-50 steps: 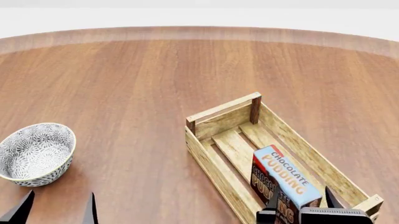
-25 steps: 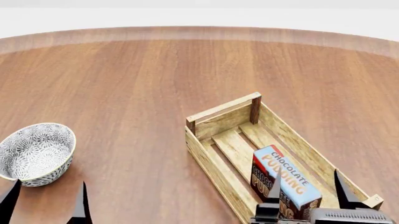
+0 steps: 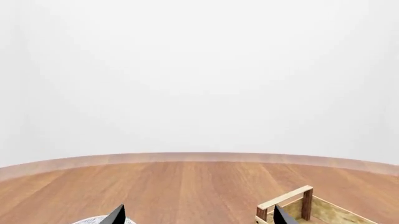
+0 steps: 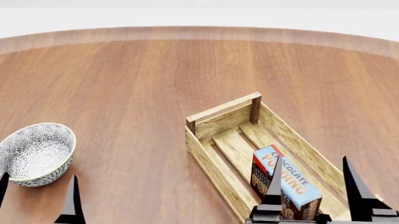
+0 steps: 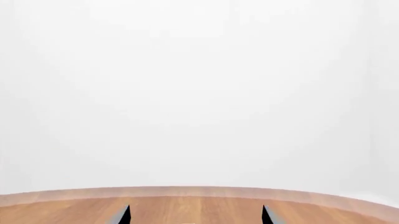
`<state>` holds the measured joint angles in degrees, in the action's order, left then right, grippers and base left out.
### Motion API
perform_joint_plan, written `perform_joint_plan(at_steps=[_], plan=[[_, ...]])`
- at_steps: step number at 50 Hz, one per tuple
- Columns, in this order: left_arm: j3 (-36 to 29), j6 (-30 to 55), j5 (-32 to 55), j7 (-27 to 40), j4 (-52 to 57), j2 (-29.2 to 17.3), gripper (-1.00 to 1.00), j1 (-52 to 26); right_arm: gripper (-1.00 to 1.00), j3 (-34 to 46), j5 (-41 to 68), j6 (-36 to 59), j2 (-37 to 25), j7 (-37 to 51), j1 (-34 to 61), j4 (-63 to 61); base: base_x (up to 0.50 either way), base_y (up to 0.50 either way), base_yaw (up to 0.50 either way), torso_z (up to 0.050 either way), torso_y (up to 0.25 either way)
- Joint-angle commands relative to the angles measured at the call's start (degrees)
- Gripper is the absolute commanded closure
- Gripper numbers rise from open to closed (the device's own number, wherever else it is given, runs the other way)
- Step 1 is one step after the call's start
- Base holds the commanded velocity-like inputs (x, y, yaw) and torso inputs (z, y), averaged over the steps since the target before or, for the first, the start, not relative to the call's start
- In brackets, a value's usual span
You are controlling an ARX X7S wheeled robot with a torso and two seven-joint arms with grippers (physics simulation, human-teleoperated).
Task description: Pick up the chocolate pudding and put it in the tray.
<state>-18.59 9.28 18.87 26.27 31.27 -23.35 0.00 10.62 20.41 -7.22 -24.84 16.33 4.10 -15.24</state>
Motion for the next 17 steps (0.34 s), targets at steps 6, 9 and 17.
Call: perform_joint_plan(at_steps=[6,9,17], plan=[[0.37,1.5,0.72,0.84,3.67,-1.1,-1.0,0.12,-1.0,-0.41,-1.71,1.6,-1.94,2.38,-2.41,-8.09,0.0,0.0,0.0,0.0,0.0],[0.47,1.83,0.76,1.1,4.34,-1.21,-1.0,-0.07,-1.0,-0.6,-2.08,1.66,-1.97,2.94,-2.59,-9.05,0.0,0.0,0.0,0.0,0.0],[0.67,1.74,0.91,1.29,5.49,-1.63,-1.0,0.17,-1.0,-0.57,-2.27,1.6,-1.94,3.47,-2.95,-10.57,0.0,0.0,0.0,0.0,0.0]])
